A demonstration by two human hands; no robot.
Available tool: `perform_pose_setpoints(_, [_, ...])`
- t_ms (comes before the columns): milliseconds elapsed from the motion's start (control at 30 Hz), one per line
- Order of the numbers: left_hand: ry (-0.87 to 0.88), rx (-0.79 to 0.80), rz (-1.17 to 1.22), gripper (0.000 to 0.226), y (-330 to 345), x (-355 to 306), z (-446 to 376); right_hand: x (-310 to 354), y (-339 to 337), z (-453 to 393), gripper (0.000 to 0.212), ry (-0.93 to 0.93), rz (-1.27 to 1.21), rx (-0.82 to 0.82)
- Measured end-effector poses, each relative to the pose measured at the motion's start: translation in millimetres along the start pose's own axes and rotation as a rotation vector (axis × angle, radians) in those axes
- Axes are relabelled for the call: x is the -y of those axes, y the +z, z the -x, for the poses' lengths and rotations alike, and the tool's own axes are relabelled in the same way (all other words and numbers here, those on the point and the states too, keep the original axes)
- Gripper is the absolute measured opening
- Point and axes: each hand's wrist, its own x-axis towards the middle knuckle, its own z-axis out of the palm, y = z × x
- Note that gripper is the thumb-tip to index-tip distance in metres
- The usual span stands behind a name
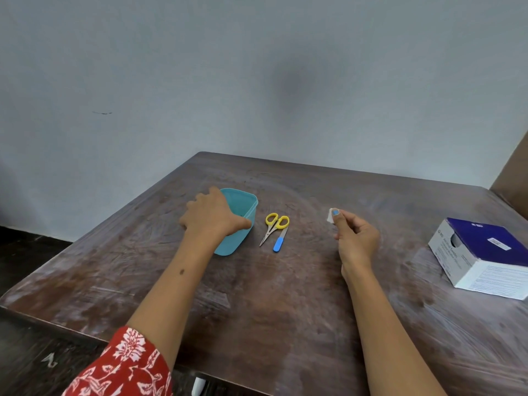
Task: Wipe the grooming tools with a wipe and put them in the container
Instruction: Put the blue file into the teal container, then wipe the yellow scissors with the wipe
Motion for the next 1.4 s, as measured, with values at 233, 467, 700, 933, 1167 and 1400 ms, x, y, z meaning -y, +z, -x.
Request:
perform_pose_setpoints(233, [0.074,-0.207,-0.093,0.103,-7.0,-17.4,22.0,1.8,0.9,-0.1,0.003,0.041,-0.032,-0.009])
perform_pose_setpoints(467, [0.522,-0.243,-0.003,0.016,42.7,-59.2,65.1,4.6,1.9,2.0,0.003,0.065,-0.079,0.039])
perform_pose_setpoints(700, [0.519,-0.131,-0.18,0.013,62.6,-66.8,62.0,2.5,2.9,0.7,0.003,0.064,-0.073,0.052])
perform_pose_setpoints(933, [0.502,-0.09,-0.221,0.017,65.7,-70.0,63.7,4.1,3.0,1.7,0.01,0.096,-0.093,0.063])
perform_pose_setpoints(1167, [0.512,-0.158,0.001,0.005,63.5,-70.1,60.6,12.3,-0.2,1.9,0.006,0.305,-0.423,0.08])
perform_pose_setpoints(1400, [0.365,-0.205,0.886,0.02,67.5,-92.5,45.0,12.3,1.7,1.6,0.009,0.336,-0.539,0.1])
